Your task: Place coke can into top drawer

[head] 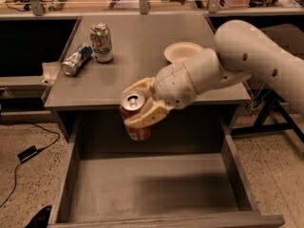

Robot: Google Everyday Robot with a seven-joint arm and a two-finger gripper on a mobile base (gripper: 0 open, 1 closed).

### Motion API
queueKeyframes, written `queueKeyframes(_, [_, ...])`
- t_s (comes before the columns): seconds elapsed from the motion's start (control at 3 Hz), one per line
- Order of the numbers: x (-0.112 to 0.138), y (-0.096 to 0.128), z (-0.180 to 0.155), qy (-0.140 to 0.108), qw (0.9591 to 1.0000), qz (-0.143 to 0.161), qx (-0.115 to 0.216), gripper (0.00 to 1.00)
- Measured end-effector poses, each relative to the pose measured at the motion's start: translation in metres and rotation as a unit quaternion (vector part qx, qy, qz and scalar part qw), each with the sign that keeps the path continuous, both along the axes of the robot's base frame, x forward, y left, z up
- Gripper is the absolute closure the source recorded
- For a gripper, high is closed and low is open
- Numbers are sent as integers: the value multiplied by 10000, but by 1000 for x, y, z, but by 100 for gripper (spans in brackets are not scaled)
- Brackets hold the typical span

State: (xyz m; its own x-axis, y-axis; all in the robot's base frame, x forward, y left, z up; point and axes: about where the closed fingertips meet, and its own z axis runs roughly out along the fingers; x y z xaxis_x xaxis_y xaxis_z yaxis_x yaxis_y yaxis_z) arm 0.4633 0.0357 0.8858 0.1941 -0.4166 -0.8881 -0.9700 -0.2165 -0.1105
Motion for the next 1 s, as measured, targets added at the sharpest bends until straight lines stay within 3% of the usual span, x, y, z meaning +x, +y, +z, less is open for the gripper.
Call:
queueKeyframes(0.33, [-22,-30,-41,344,9973,-350,-547,100])
queueKeyframes(0.67, [-29,-31,-50,440,9965,-342,-623,100])
queueKeyframes(1.0, [-27,-17,-68,509,9984,-226,44,100])
